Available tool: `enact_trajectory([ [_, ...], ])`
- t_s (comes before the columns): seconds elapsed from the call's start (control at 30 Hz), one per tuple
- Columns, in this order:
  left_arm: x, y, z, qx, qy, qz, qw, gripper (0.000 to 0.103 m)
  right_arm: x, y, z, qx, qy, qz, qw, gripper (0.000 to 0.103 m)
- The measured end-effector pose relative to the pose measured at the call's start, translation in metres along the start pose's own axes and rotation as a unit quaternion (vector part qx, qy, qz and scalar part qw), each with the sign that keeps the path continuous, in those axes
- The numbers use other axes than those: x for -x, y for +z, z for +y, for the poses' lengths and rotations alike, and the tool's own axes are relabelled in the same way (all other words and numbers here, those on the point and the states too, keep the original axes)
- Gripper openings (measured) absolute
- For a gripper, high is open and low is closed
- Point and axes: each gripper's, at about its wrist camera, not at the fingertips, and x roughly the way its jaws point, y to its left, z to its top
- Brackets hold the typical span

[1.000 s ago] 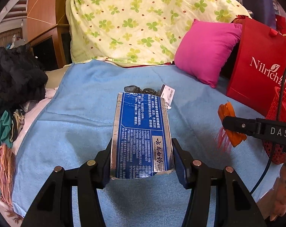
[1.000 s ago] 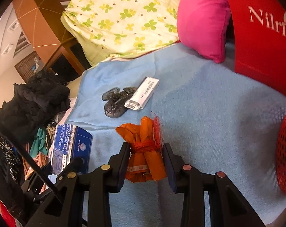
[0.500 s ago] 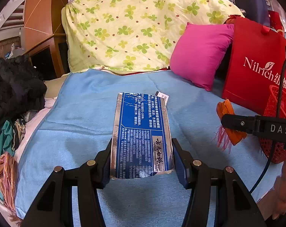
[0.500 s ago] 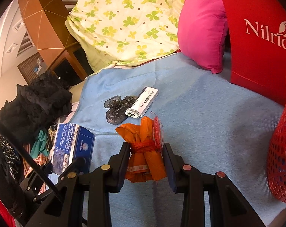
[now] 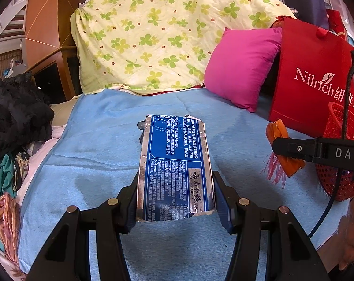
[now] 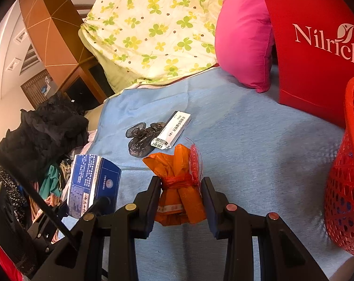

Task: Collect trash
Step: 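Lift the medicine box with the left tool while the right tool holds the orange bundle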

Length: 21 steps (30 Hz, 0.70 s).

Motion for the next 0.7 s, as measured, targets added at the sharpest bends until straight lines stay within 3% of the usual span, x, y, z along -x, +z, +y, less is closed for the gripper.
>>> enact_trajectory([
  [0.7, 0.0010, 0.0000, -0.0004, -0.006, -0.007, -0.002, 1.0000, 0.057, 0.0023, 0.0016, -0.0049, -0.009, -0.001, 0.001, 1.000, 0.038],
])
